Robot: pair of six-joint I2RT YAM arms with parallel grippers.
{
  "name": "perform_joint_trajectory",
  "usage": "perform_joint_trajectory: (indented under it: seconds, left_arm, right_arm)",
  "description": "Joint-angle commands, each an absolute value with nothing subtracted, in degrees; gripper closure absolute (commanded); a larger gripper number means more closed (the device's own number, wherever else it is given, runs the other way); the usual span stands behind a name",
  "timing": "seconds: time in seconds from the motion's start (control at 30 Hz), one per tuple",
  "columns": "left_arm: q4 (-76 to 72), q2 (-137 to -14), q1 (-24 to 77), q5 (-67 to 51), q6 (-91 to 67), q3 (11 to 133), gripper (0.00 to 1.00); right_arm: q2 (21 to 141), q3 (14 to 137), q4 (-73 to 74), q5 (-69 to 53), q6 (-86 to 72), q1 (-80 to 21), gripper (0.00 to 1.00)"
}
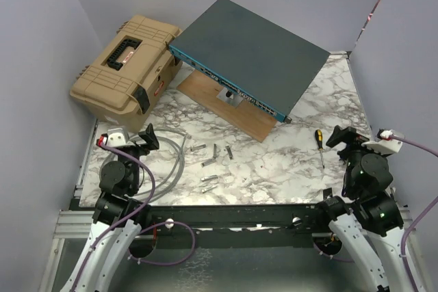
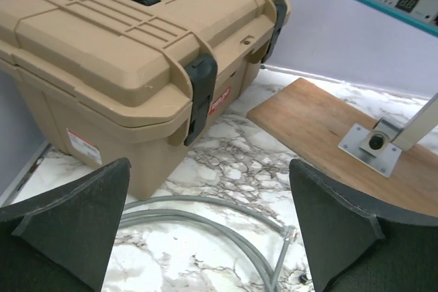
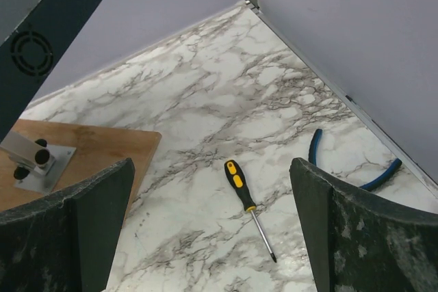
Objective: Insert the plug into the switch port
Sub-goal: Pick up the connector from the center of the board.
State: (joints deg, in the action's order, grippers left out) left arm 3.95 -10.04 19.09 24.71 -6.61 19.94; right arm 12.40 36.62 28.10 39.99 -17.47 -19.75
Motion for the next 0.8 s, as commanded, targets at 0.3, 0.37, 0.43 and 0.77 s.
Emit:
perform_joint_trajectory:
  seconds: [0.3,0.37,0.43,0.77]
  left_arm:
    - [4.2,-9.8,25.95,27.27,-7.1,21.37,0.01]
    - [4.15,-10.58,26.19,26.71,-7.29,21.59,0.01]
    - [4.19,-11.48,26.19,26.03,-7.51,22.06,0.01]
    - [7.8,-20.44,26.19,23.68,-12.21,29.3,0.01]
  right_arm:
    - [21.34,41.71,31.33,40.83,-17.86,-19.54,0.0]
    - [23.51,43.05,32.14,39.81,-18.22,-19.52,0.0]
    - [25.75,44.45,32.65,38.0,-18.46,-19.51,0.0]
    - [43.27,59.13,43.59,30.54,-22.77,-19.56,0.0]
